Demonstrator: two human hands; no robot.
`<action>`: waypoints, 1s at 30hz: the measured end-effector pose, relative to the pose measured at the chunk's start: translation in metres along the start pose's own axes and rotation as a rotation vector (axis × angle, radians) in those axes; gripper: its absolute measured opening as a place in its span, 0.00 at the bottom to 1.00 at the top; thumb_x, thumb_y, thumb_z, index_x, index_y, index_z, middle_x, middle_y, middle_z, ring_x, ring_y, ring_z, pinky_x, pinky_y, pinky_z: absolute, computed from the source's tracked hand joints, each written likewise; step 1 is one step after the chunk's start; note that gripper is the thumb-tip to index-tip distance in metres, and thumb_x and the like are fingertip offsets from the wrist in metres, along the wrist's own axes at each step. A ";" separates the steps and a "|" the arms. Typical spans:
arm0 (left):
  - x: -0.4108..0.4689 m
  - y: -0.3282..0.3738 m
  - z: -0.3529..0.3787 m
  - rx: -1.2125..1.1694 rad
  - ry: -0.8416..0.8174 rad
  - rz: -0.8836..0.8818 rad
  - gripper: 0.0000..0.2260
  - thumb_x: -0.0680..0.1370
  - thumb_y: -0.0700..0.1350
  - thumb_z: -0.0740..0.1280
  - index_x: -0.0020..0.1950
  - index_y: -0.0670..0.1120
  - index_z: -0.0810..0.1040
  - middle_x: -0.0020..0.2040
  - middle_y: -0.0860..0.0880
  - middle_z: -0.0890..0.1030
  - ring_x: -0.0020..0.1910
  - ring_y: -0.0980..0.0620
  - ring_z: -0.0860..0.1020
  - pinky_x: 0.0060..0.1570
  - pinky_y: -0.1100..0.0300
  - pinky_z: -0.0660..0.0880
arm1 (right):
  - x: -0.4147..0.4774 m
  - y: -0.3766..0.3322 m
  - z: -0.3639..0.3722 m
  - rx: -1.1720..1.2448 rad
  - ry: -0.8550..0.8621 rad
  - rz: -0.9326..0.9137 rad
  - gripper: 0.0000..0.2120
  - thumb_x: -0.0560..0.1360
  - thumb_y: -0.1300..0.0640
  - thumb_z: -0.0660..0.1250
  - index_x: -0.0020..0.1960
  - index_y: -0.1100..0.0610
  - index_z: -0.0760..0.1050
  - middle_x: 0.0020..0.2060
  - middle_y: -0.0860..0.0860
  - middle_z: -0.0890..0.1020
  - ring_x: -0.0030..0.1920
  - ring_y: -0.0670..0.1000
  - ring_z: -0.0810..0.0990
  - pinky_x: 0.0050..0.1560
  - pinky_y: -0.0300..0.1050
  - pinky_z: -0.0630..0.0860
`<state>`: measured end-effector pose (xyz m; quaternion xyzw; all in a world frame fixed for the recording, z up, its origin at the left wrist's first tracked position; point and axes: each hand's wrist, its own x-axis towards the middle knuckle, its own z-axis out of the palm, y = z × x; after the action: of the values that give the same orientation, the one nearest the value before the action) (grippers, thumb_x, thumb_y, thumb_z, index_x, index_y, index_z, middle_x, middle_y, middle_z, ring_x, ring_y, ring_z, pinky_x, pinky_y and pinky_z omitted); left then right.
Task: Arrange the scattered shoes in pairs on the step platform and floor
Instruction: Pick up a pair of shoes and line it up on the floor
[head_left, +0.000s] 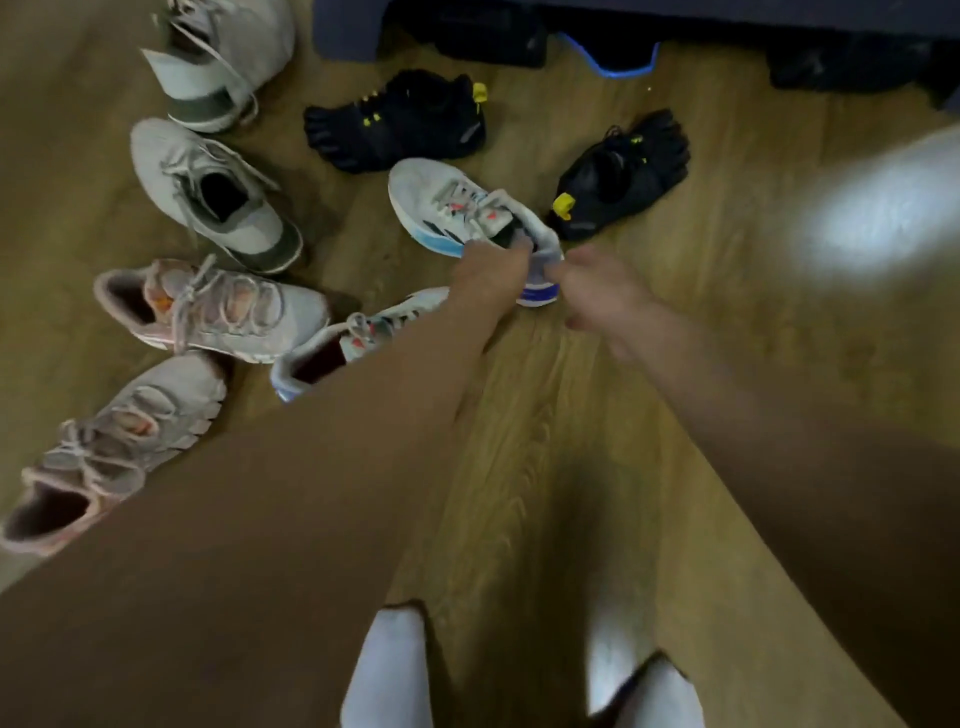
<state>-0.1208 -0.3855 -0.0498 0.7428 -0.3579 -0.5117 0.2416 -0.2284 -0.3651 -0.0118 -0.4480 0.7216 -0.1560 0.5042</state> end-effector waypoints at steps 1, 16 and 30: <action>0.017 -0.002 0.004 -0.036 0.003 -0.020 0.20 0.78 0.51 0.63 0.62 0.38 0.74 0.60 0.39 0.78 0.59 0.40 0.77 0.58 0.52 0.75 | 0.018 0.004 0.004 0.025 0.015 0.022 0.09 0.74 0.51 0.67 0.51 0.53 0.76 0.49 0.50 0.78 0.52 0.52 0.77 0.58 0.52 0.76; 0.054 -0.021 0.027 -0.088 0.049 -0.056 0.11 0.76 0.41 0.66 0.56 0.38 0.74 0.50 0.34 0.79 0.41 0.35 0.81 0.33 0.45 0.81 | 0.096 0.024 0.029 -0.533 0.127 -0.171 0.13 0.78 0.53 0.60 0.55 0.61 0.74 0.55 0.60 0.80 0.49 0.58 0.78 0.38 0.41 0.69; -0.068 -0.025 0.107 0.658 -0.230 0.520 0.12 0.76 0.45 0.61 0.55 0.40 0.77 0.54 0.39 0.80 0.52 0.39 0.78 0.38 0.55 0.70 | -0.017 0.124 -0.091 -0.229 -0.077 0.109 0.02 0.75 0.66 0.63 0.46 0.63 0.74 0.41 0.59 0.80 0.33 0.53 0.80 0.28 0.40 0.78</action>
<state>-0.2289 -0.3166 -0.0668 0.6035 -0.7018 -0.3717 0.0714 -0.3667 -0.3046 -0.0452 -0.4683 0.7381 -0.0280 0.4848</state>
